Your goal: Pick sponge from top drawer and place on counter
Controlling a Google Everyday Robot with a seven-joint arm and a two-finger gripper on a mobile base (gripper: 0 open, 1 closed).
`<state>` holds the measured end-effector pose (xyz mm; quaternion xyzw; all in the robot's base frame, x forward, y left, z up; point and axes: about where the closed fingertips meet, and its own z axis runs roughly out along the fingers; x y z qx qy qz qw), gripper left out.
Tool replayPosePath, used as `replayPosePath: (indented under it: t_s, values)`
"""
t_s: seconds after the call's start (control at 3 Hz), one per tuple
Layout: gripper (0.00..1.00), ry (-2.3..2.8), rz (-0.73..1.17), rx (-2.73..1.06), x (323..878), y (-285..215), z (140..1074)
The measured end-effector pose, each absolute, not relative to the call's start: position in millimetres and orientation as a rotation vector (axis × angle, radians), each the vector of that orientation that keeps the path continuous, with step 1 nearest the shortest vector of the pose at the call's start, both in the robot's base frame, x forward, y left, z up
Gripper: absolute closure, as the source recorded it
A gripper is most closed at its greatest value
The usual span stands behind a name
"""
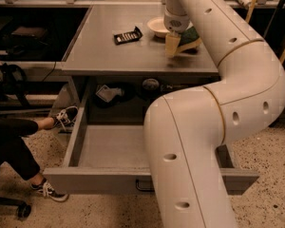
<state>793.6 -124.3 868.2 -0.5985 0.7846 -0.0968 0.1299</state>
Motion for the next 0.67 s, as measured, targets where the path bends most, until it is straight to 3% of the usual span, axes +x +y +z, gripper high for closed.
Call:
replayPosePath:
  t_s: [0.33, 0.67]
  values:
    - [0.0, 2.28, -0.281, -1.739, 793.7, -124.3, 868.2]
    - [0.0, 2.28, -0.281, -1.739, 793.6, -124.3, 868.2]
